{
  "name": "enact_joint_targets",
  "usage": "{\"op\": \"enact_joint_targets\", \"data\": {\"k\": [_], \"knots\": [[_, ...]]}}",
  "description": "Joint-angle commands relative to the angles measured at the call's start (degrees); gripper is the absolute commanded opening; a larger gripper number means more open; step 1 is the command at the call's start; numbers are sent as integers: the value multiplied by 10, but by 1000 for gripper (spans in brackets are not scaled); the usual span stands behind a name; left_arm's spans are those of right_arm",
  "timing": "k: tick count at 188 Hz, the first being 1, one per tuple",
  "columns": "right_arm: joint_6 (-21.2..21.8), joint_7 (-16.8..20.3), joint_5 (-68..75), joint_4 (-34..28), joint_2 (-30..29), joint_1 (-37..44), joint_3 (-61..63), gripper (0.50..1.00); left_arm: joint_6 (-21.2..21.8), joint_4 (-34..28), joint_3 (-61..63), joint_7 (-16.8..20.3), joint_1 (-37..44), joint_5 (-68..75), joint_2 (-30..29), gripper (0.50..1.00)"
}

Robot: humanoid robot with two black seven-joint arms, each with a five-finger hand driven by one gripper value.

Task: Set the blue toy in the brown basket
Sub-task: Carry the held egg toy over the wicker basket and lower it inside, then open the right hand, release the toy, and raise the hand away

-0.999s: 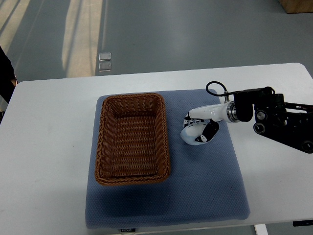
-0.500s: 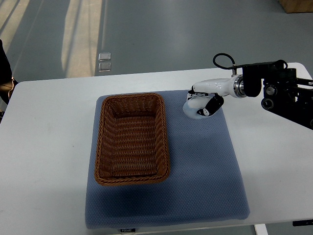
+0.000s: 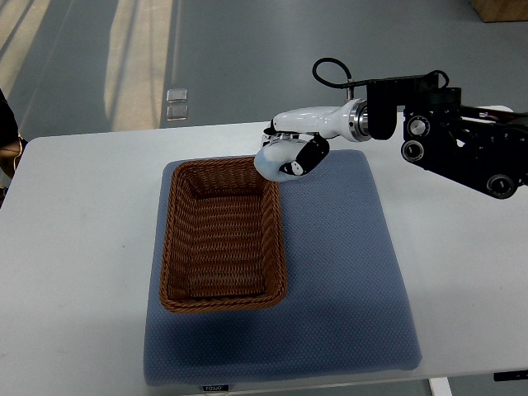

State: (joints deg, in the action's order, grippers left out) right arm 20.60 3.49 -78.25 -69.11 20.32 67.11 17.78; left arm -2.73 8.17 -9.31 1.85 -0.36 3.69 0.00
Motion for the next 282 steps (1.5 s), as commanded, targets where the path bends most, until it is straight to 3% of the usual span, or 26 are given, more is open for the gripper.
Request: {"op": "enact_joint_targets", "data": {"k": [1, 104, 146, 162, 174, 184, 263, 282], "knots": [[-5, -1, -1, 0, -32, -13, 0, 554, 0, 0, 0, 0, 0, 0, 0, 1000], [-28, -1, -11, 36, -138, -79, 0, 562, 0, 0, 0, 0, 0, 0, 0, 1000], [-43, -1, -12, 48, -152, -96, 0, 574, 0, 0, 0, 0, 0, 0, 0, 1000], [-49, -2, -12, 49, -155, -101, 1, 619, 0, 0, 0, 0, 0, 0, 0, 1000], [-54, -2, -11, 49, -158, -106, 1, 739, 0, 0, 0, 0, 0, 0, 0, 1000], [-54, -2, -11, 52, -159, -109, 1, 782, 0, 0, 0, 0, 0, 0, 0, 1000], [-54, -3, -3, 52, -156, -110, 11, 862, 0, 0, 0, 0, 0, 0, 0, 1000], [-54, -13, -1, 51, -154, -109, 37, 901, 0, 0, 0, 0, 0, 0, 0, 1000]]}}
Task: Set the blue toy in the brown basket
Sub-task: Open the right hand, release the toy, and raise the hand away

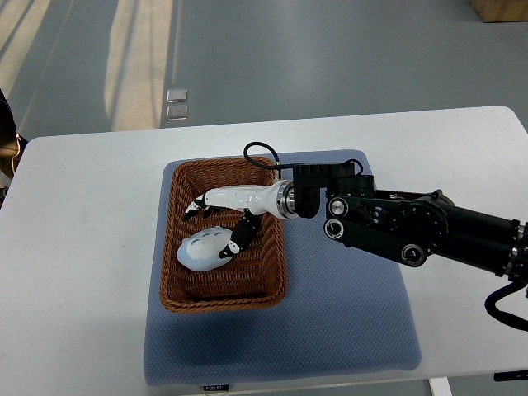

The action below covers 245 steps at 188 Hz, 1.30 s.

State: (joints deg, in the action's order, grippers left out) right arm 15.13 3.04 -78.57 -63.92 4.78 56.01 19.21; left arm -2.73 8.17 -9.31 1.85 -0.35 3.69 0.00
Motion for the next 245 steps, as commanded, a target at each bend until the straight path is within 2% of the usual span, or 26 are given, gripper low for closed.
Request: {"op": "enact_joint_targets", "data": {"k": [1, 50, 98, 127, 164, 245], "knots": [[1, -8, 3, -1, 1, 2, 23, 901, 0, 0, 0, 0, 0, 0, 0, 1000], [4, -23, 44, 5, 13, 0, 132, 903, 0, 0, 0, 0, 0, 0, 0, 1000], [1, -34, 192, 77, 16, -48, 278, 903, 0, 0, 0, 0, 0, 0, 0, 1000], [-2, -36, 246, 91, 13, -89, 384, 903, 0, 0, 0, 0, 0, 0, 0, 1000], [-36, -40, 323, 100, 8, -128, 464, 903, 0, 0, 0, 0, 0, 0, 0, 1000], [-70, -102, 581, 266, 14, -135, 500, 905, 0, 0, 1, 0, 0, 0, 0, 1000]]}}
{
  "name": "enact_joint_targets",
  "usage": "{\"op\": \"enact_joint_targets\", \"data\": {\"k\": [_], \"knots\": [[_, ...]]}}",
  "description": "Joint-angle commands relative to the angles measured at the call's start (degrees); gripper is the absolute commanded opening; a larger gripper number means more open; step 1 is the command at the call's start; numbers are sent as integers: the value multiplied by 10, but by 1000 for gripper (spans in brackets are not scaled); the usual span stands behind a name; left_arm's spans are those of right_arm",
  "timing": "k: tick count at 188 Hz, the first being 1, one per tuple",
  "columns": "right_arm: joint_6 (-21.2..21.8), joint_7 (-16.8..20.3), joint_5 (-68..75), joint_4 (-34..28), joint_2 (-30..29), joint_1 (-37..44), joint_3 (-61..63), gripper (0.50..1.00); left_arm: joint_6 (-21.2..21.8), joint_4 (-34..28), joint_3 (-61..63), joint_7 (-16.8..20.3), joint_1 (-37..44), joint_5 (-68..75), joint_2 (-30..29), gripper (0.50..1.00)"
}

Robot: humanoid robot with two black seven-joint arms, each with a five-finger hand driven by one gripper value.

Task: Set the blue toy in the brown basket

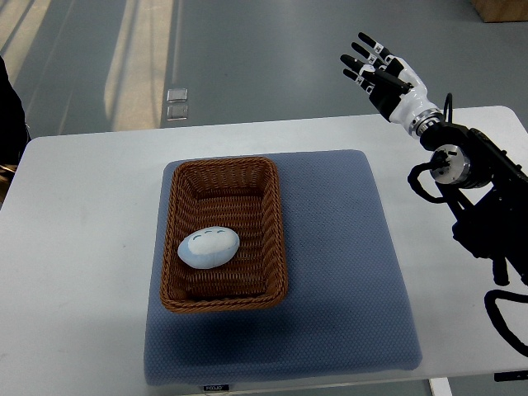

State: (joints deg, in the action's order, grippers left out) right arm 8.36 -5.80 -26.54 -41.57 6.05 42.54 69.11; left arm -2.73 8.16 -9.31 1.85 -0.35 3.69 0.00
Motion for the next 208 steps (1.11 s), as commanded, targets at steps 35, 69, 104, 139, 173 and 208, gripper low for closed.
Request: {"op": "enact_joint_targets", "data": {"k": [35, 69, 104, 139, 173, 208], "knots": [[3, -24, 91, 73, -2, -4, 1, 905, 0, 0, 0, 0, 0, 0, 0, 1000], [7, -34, 81, 73, 0, -15, -8, 905, 0, 0, 0, 0, 0, 0, 0, 1000], [17, -38, 80, 74, 3, -21, -39, 905, 0, 0, 0, 0, 0, 0, 0, 1000], [17, -45, 81, 74, 1, -30, -41, 911, 0, 0, 0, 0, 0, 0, 0, 1000], [16, -46, 82, 74, -2, -35, -41, 911, 0, 0, 0, 0, 0, 0, 0, 1000], [16, -47, 82, 72, -4, -40, -42, 911, 0, 0, 0, 0, 0, 0, 0, 1000]]}}
